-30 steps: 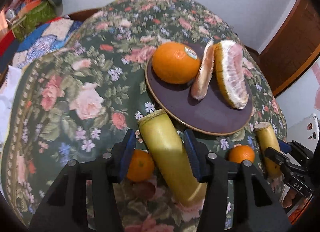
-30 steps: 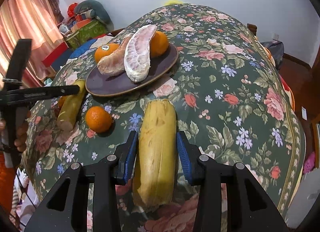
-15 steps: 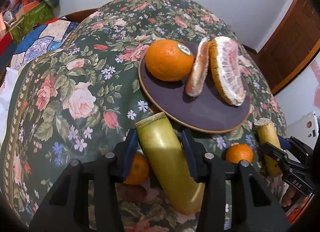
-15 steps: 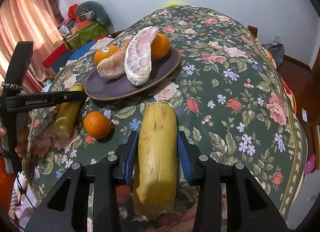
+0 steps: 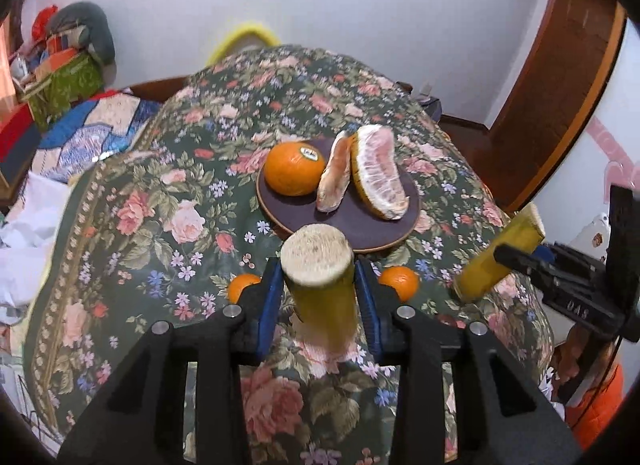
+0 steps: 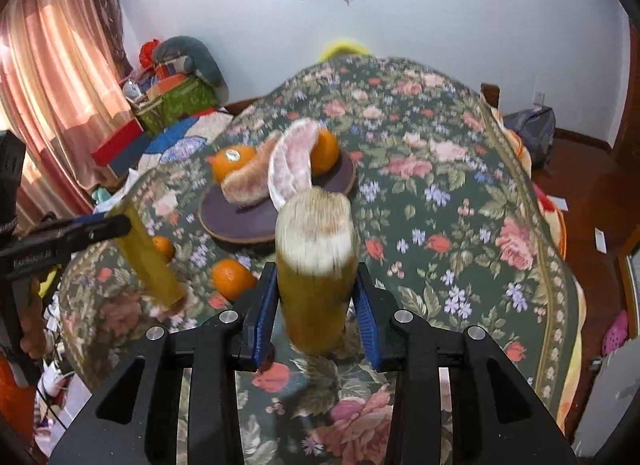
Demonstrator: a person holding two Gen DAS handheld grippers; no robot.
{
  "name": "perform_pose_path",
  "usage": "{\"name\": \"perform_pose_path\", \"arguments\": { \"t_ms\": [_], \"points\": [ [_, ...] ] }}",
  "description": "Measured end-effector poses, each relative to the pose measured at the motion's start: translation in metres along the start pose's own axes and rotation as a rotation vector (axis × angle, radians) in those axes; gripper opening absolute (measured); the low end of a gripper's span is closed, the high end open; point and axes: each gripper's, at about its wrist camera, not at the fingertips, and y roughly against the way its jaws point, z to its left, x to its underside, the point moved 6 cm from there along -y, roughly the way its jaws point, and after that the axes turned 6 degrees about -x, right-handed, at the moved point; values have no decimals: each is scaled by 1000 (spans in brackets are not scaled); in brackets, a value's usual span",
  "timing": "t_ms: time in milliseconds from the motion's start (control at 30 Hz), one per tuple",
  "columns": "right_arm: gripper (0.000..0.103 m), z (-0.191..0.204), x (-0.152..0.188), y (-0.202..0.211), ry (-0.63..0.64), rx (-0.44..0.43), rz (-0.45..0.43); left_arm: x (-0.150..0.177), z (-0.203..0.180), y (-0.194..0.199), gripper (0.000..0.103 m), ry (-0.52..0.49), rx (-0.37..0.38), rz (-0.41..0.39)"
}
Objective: Organize fruits
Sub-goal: 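Carry both yellow cylinders upright and lower them onto the purple plate with both tools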
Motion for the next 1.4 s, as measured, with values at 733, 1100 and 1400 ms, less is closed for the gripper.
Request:
{"name": "perform_pose_path", "arguments": {
  "t_ms": [733, 1100, 1400],
  "points": [
    [33, 32, -54, -25, 49, -59, -68, -50, 6, -6, 36, 7, -21, -111],
    [33, 47, -58, -75, 78, -105, 10, -71, 14, -44, 36, 11, -30, -101],
    [33, 48, -64, -101, 98, -113, 40, -83, 7, -69, 36, -9, -26, -98]
  ]
}}
